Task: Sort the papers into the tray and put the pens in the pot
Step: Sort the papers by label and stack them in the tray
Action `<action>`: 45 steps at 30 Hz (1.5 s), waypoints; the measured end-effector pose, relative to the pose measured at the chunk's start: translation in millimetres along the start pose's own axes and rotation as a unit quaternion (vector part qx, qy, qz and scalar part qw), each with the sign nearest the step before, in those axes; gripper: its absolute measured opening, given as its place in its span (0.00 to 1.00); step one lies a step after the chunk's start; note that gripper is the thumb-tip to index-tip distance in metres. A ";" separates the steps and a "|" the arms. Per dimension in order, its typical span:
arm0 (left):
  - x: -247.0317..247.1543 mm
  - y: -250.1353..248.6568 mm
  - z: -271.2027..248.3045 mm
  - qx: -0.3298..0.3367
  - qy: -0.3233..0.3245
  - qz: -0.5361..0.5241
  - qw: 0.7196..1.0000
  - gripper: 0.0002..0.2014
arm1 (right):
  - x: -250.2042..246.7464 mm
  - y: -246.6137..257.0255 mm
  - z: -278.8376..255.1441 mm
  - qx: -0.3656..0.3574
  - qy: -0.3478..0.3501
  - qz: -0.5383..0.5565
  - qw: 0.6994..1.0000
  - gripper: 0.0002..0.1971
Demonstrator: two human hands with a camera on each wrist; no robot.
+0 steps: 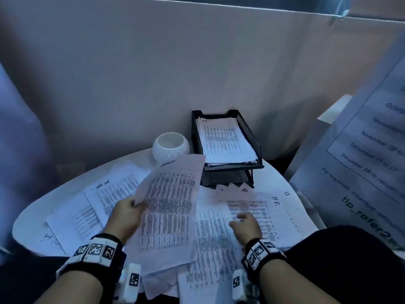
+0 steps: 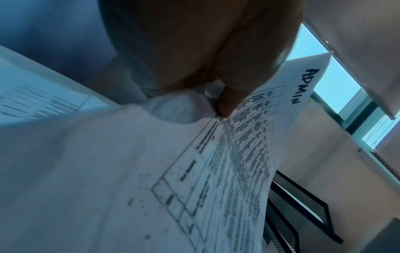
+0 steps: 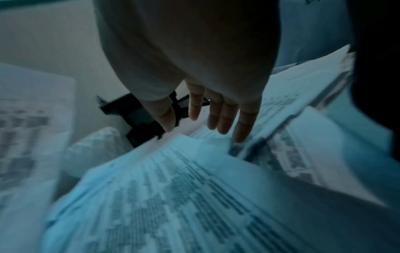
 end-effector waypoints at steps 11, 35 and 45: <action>-7.9 2.5 1.5 -0.032 -0.037 0.025 0.998 0.07 | -2.1 14.7 1.8 -0.079 -0.059 -0.091 0.991 0.12; -15.9 12.7 9.2 -0.047 -0.045 0.022 0.998 0.10 | -25.1 26.5 -16.3 -0.196 -0.093 -0.100 0.971 0.13; -16.4 6.0 8.0 -0.032 -0.056 0.028 0.998 0.09 | -58.6 88.4 -67.1 -0.328 -0.026 0.214 0.920 0.12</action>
Point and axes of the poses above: each hand's wrist, its own z-axis towards the middle knuckle, its own x-axis out of the palm, y = z × x, the point moved 2 cm from there along z, towards the middle knuckle, and after that the axes turned 14 degrees about x, right-handed, at the moved point
